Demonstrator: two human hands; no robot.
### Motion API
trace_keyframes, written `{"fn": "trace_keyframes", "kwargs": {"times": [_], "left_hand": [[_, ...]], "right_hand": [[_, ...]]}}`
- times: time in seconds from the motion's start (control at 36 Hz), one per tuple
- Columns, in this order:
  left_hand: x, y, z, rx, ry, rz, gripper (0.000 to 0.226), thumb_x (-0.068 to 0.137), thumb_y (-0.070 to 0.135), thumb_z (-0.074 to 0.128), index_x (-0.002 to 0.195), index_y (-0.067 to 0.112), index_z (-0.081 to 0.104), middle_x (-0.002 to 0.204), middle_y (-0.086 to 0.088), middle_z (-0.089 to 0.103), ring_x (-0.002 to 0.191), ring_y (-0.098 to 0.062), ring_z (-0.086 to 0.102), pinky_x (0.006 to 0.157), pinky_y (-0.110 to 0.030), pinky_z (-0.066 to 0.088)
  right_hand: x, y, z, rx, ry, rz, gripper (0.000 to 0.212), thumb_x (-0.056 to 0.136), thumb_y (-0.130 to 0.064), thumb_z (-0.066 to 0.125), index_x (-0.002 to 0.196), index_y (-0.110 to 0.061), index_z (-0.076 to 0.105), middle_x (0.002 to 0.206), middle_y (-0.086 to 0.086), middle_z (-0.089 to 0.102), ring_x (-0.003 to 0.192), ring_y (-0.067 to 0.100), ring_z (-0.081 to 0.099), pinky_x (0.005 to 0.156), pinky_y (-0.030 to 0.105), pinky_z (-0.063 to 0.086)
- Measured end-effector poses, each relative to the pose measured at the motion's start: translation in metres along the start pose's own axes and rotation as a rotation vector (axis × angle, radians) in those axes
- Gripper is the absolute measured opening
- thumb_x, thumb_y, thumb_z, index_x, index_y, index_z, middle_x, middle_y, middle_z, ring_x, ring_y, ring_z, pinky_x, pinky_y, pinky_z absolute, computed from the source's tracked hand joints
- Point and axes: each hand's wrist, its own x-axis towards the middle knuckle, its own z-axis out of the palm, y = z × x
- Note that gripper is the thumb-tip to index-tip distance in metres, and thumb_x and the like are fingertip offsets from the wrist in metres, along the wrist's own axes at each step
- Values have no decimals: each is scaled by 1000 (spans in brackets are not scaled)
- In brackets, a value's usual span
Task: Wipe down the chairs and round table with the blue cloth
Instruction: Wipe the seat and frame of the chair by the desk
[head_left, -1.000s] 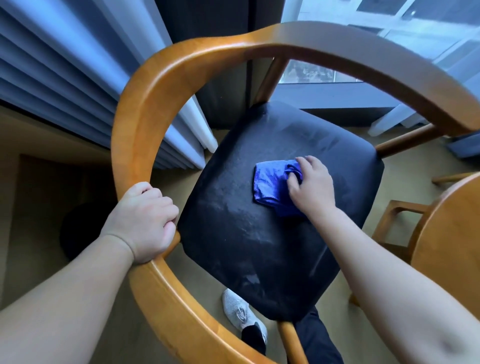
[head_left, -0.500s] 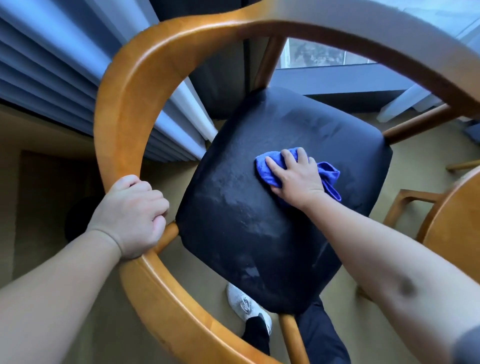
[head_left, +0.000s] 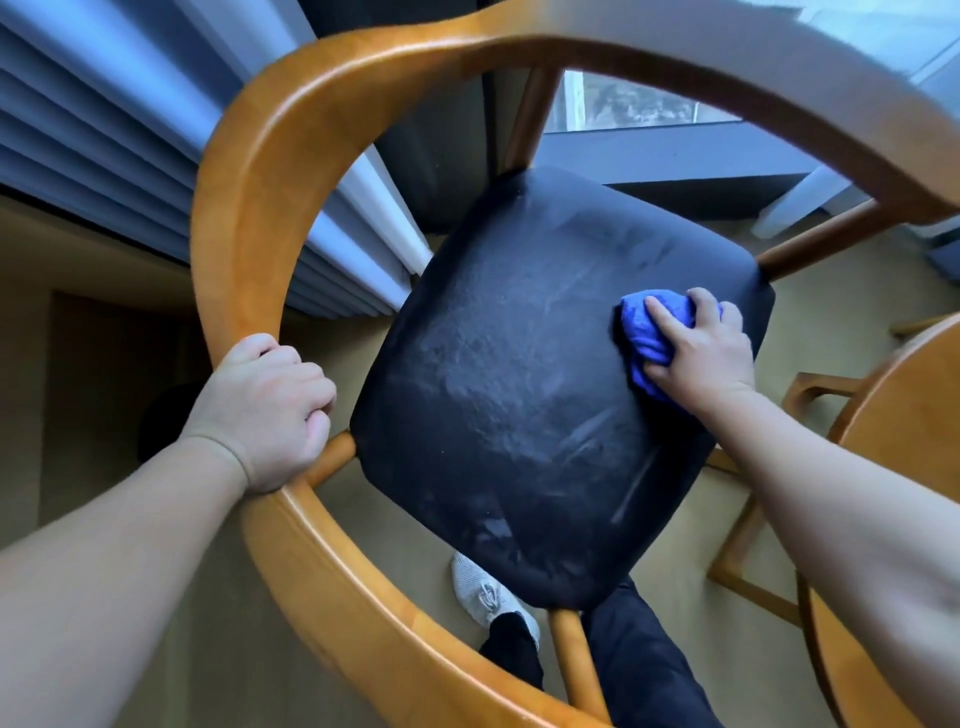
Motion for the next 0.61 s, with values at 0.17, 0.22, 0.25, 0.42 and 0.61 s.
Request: {"fn": "trace_keyframes", "kwargs": {"times": [0.17, 0.22, 0.25, 0.42, 0.61], "left_hand": [[5, 5, 0, 45, -80, -56, 22, 78, 29, 47, 78, 27, 69, 75, 9, 65, 72, -14, 55, 85, -35, 36], [11, 13, 5, 65, -113, -68, 14, 77, 28, 52, 78, 28, 66, 74, 10, 64, 70, -14, 55, 82, -34, 36], [16, 19, 8, 49, -120, -50, 11, 77, 26, 53, 76, 27, 64, 72, 9, 62, 68, -14, 55, 80, -34, 36], [63, 47, 16, -154, -38, 40, 24, 78, 21, 41, 80, 16, 64, 74, 1, 60, 66, -22, 56, 67, -39, 47], [100, 52, 25, -297, 23, 7, 27, 71, 20, 42, 82, 15, 66, 76, -1, 64, 69, -29, 59, 66, -39, 49]], "right_hand": [[7, -8, -15, 10, -130, -24, 80, 78, -43, 67, 147, -41, 27, 148, 11, 21, 119, 39, 30, 89, 42, 47], [9, -9, -17, 15, -128, -29, 77, 77, -39, 67, 145, -41, 31, 146, 10, 26, 117, 38, 33, 85, 39, 47], [10, -10, -17, 18, -123, -22, 76, 77, -38, 67, 145, -41, 33, 146, 9, 27, 117, 38, 33, 84, 38, 46], [31, -50, -23, 127, 36, -173, 73, 68, -33, 74, 137, -34, 50, 145, 13, 34, 118, 40, 39, 78, 43, 50], [112, -136, -53, -13, 42, -279, 69, 78, -33, 66, 141, -36, 39, 152, 15, 23, 123, 41, 34, 71, 37, 34]]}}
